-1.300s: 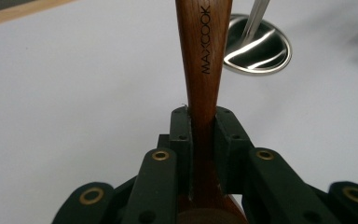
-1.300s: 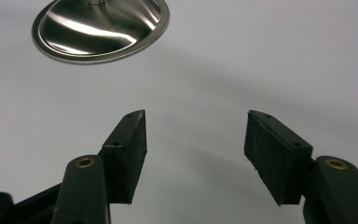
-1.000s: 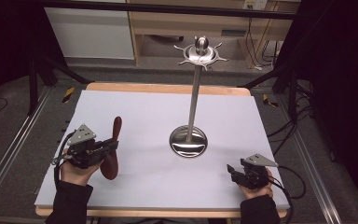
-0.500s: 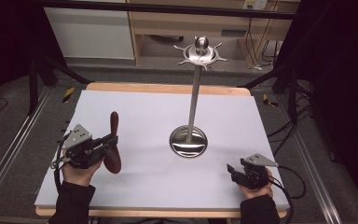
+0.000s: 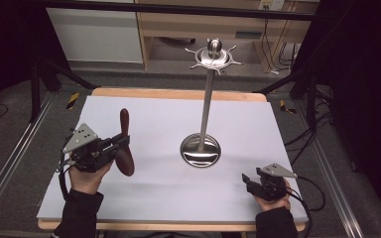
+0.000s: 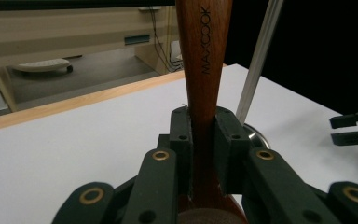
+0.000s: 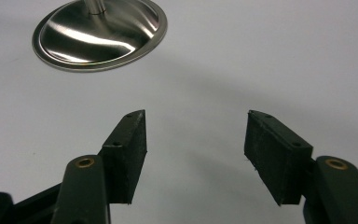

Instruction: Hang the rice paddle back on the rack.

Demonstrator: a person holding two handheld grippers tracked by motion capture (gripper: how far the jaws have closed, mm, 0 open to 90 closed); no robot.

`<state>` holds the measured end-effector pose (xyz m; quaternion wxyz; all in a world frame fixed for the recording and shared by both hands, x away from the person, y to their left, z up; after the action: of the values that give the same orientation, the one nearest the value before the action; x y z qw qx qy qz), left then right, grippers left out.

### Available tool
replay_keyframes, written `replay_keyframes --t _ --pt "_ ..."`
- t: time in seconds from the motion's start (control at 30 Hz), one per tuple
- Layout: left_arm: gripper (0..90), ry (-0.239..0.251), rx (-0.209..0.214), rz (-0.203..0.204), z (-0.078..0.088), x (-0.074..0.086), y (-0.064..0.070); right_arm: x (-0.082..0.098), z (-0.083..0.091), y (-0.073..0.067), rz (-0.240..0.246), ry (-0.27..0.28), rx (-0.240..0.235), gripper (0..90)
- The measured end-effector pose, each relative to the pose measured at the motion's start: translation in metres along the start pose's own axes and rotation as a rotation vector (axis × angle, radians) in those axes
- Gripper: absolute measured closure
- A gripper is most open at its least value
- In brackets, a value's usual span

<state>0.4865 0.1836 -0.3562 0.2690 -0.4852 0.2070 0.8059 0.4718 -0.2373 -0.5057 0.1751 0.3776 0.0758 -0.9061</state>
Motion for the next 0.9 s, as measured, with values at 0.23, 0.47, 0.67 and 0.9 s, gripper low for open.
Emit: replay_keyframes --t 0.23,0.47,0.67,0.9 --pt "78.1 0.021 0.027 -0.031 -0.005 -0.026 0.013 0.000 0.000 0.000 0.001 0.003 0.002 38.6" --pt "78.1 0.041 0.052 -0.058 -0.011 -0.048 0.026 0.000 0.001 0.000 -0.005 0.003 0.001 38.5" --pt "78.1 0.048 0.066 -0.081 -0.014 -0.061 0.035 -0.001 0.000 0.001 0.000 0.004 0.005 38.5" --pt "78.1 0.075 0.072 -0.101 -0.014 -0.075 0.037 -0.001 0.000 0.001 -0.003 0.003 0.004 38.5"
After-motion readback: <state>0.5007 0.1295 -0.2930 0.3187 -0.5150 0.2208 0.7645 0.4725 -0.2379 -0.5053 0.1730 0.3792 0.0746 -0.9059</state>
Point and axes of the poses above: each handheld gripper's, and its own axes: z roughly backward along the jaws, x roughly out of its underside, y roughly to its right, the point moved 7 cm from there along -z, roughly forward along the jaws, and after that the axes turned 9 degrees about -y, right-handed, at the moved point
